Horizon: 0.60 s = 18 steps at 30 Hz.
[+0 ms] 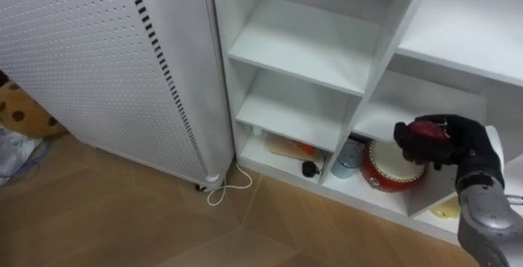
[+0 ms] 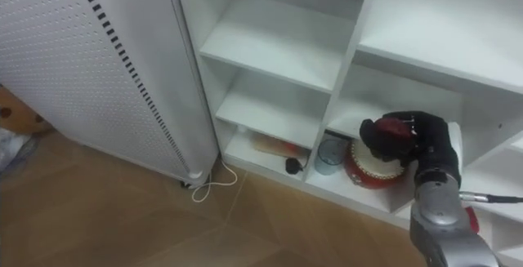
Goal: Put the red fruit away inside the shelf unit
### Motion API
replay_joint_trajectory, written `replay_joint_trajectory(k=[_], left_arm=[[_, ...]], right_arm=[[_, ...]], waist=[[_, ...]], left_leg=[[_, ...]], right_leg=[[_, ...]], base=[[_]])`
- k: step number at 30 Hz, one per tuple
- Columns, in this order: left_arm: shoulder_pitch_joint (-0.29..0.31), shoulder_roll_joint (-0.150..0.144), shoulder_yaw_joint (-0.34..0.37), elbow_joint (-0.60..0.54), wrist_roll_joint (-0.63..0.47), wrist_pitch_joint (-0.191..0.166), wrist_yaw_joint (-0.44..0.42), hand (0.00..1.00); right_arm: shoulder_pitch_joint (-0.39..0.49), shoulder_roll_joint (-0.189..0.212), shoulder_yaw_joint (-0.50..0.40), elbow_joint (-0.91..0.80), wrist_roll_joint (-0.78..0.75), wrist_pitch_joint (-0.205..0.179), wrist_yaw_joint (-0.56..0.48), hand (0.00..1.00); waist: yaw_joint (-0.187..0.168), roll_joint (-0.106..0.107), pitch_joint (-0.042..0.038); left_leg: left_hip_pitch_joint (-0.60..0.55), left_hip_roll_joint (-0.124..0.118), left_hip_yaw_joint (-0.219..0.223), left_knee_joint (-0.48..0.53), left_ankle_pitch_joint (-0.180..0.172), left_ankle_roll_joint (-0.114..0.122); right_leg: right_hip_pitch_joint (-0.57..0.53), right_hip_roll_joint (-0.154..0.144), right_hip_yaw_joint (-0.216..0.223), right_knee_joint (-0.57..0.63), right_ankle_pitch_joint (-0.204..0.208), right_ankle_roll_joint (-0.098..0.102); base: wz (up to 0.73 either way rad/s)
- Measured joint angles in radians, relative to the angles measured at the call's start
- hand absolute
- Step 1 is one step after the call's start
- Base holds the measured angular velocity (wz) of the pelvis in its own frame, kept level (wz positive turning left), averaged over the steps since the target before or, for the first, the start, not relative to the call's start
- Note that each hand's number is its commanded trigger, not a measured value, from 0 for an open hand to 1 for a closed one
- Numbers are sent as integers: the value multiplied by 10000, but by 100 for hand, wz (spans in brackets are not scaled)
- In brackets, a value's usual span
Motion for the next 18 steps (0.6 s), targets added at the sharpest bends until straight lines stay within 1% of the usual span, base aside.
replay_joint_trajectory(k=[1,3,5,6,7,9,10,13,16,18], left_arm=[[90,83,0,-125,0,61,35,0],[177,210,-3,-309,0,106,129,0],[225,376,3,-447,-4,104,217,0],[241,407,9,-473,-4,104,241,0],[322,451,11,-555,-5,104,292,0],[500,488,11,-735,1,101,358,0],[577,492,10,-728,3,106,358,0],[790,513,29,-757,3,112,395,0],[992,609,86,-959,3,128,458,0],[1003,649,103,-1037,3,119,511,0]], right_arm=[[-76,-13,90,66,362,88,-143,100],[-82,-56,115,74,985,146,-234,100],[-98,-123,116,74,1654,168,-449,100],[-110,-149,117,72,1809,170,-525,100],[-174,-205,117,75,2077,188,-697,0],[-314,-335,118,111,2370,202,-943,0],[-387,-453,116,142,2589,227,-1083,0],[-642,-681,108,146,2945,257,-1583,0],[-903,-782,84,129,3095,257,-2207,0],[-1003,-858,84,124,3170,255,-2638,0]], waist=[[-2,-12,6],[6,-50,25],[21,-163,87],[25,-190,101],[25,-212,109],[29,-212,109],[52,-223,104],[172,-225,102],[164,-227,100],[164,-226,100]], left_leg=[[-7,7,-1,0,-5,3],[-8,10,-3,0,-8,6],[-22,25,-7,0,-6,2],[-37,36,-12,0,-6,1],[-74,53,-55,7,-5,-1],[-132,60,-150,6,7,-22],[-149,52,-173,6,5,-19],[-159,34,-193,5,-8,-6],[-150,11,-245,5,-17,4],[-121,7,-274,7,-12,24]], right_leg=[[-3,5,-1,-6,-8,6],[-2,-18,-6,-4,-20,7],[-4,-31,-10,-6,-24,4],[-4,-31,-22,-11,-27,0],[-6,-12,-61,-50,-35,-15],[-3,63,-105,-156,-12,-11],[1,55,-135,-172,17,37],[17,66,-176,-201,21,42],[75,55,-192,-203,17,29],[147,39,-245,-206,8,12]], base=[[0],[0],[0],[0],[0],[0],[0],[0],[4],[8]])
